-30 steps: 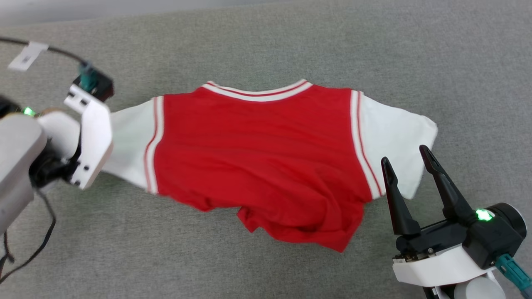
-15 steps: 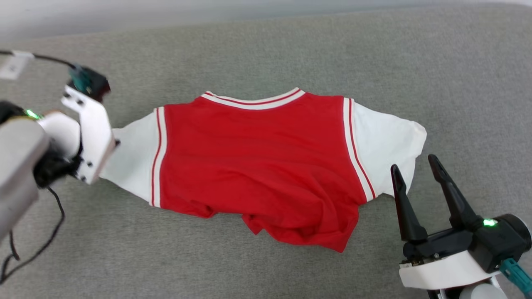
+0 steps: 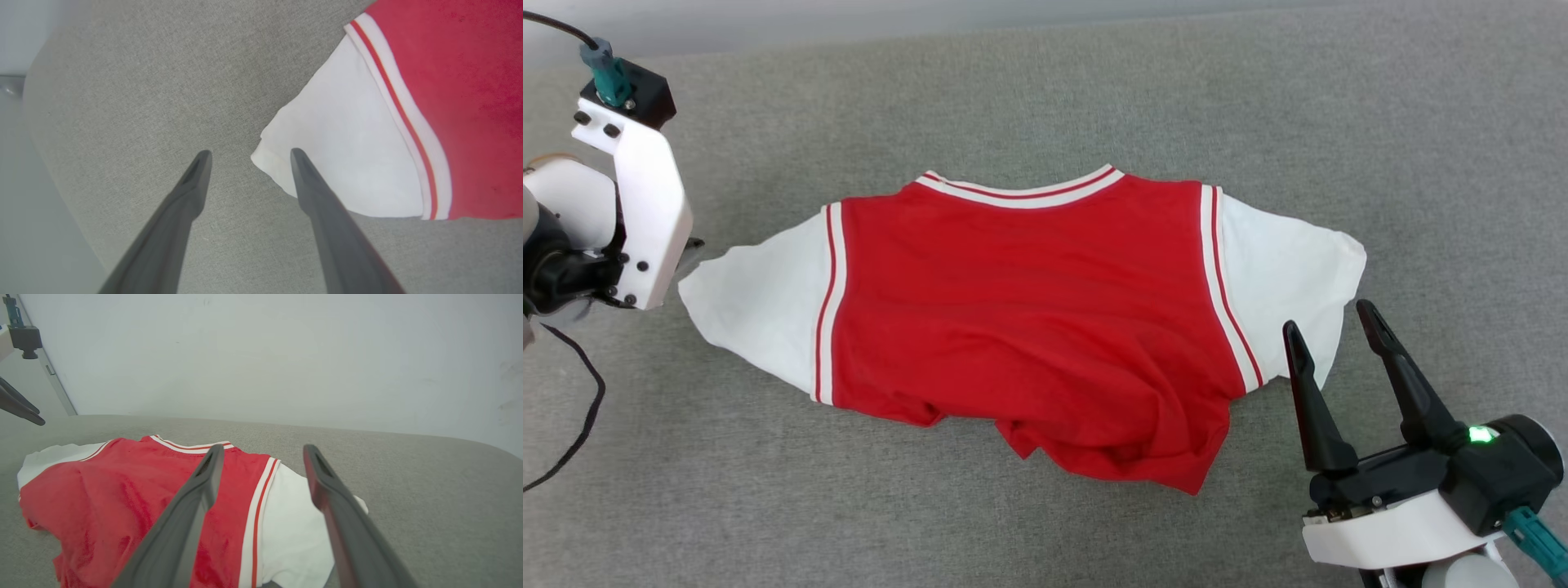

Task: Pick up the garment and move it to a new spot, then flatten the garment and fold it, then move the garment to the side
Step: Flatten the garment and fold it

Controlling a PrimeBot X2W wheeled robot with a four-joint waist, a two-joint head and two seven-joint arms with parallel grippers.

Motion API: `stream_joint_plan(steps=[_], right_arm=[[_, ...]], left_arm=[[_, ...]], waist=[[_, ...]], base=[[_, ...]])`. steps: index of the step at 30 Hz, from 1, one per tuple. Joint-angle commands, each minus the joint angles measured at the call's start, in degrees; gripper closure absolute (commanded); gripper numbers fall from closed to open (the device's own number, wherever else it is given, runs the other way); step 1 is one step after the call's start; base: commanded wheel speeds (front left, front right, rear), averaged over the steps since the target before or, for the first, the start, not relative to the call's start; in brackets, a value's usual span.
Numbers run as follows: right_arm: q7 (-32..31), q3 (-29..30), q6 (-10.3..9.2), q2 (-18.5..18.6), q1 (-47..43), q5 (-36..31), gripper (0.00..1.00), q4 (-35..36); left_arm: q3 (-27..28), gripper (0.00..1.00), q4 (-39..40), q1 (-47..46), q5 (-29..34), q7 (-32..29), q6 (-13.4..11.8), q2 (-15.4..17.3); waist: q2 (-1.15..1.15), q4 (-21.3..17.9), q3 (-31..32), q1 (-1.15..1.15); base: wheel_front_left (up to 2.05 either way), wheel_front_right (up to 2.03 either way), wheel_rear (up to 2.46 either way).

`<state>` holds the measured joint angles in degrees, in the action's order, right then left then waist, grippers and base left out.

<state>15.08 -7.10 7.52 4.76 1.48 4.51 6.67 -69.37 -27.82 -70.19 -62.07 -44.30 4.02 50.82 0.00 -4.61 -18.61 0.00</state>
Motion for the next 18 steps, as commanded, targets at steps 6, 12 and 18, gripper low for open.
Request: stream_joint_plan(steps=[6,12,18], right_arm=[[0.1,-0.3,-0.06,0.4,2.1,-0.4,0.00,0.3],[0.1,-0.5,-0.06,0.7,3.2,-0.5,0.00,0.4],[0.1,-0.2,-0.06,0.8,3.2,-0.6,0.00,0.0]], left_arm=[[-0.5,0.00,-0.7,2.2,-1.1,-1.9,-2.1,-0.9],[-2.1,0.00,-2.3,4.3,0.5,-3.1,-2.3,-2.4],[-3.1,0.98,-3.8,5.9,1.7,-2.8,-1.2,-3.9]], waist=[[0.00,-1.1,-3.3,0.00],[0.00,-1.7,-5.9,0.00],[0.00,-1.5,-6.2,0.00]], base=[[0.00,0.00,0.00],[0.00,0.00,0.00],[0.00,0.00,0.00]])
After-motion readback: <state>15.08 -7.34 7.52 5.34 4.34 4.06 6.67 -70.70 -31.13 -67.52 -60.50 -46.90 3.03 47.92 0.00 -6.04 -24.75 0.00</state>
